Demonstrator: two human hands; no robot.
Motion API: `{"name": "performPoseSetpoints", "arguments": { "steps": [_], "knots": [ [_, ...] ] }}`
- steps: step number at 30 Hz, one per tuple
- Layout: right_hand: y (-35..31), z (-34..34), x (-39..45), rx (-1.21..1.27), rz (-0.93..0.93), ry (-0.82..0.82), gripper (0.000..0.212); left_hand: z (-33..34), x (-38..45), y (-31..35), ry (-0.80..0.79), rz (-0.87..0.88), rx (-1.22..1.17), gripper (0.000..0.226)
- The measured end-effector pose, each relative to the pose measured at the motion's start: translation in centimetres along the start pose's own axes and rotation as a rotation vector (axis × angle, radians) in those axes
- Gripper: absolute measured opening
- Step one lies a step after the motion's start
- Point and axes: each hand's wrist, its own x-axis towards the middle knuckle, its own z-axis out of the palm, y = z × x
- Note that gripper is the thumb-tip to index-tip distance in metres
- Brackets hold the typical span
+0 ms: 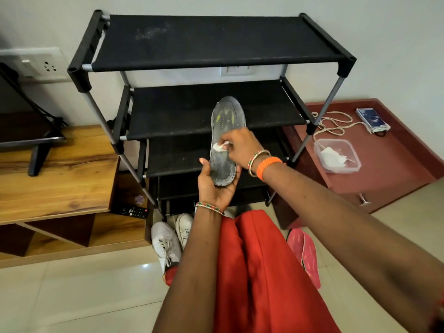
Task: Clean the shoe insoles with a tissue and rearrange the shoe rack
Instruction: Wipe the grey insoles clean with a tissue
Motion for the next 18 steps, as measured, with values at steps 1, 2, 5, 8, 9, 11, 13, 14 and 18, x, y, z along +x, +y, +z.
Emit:
{"name": "performPoseSetpoints", "arguments": {
  "steps": [1,2,5,8,9,11,13,14,18],
  "knots": [
    [-0.4,0.2,-0.6,-0.004,-0.036,-0.025,0.027,-0.1,0.0,0.2,0.004,0.009,0.012,0.049],
    [-0.8,0.4,-1.5,0.006,-0.103,-0.06,0.029,-0.2,-0.1,0.4,0.005,0.017,0.023,0.047],
    [-1.4,0.4,-3.4,0.081,-0.303,-0.164,0.034,-0.5,0.1,0.7,0.02,0.037,0.036,0.04],
    [0.2,0.4,-1.9,0.034,-0.224,-0.099,0.032,-0.6,0.4,0.4,0.066,0.067,0.046,0.027],
    [0.7,0.4,-1.3,0.016,-0.138,-0.054,0.031,-0.5,0.4,0.3,0.067,0.071,0.038,0.026],
    [1.0,0.6,-1.0,-0.001,-0.018,0.029,0.03,-0.4,0.3,0.3,0.062,0.077,0.017,0.026],
    [0.2,0.9,-1.7,0.001,-0.045,0.004,0.031,-0.5,0.3,0.5,0.073,0.086,0.02,0.027],
    [-0.1,1.0,-2.3,0.021,-0.106,-0.038,0.031,-0.6,0.3,0.6,0.078,0.09,0.034,0.028],
    [0.4,0.7,-2.8,0.073,-0.227,-0.102,0.032,-0.6,0.2,0.7,0.082,0.092,0.042,0.028]
  ]
}}
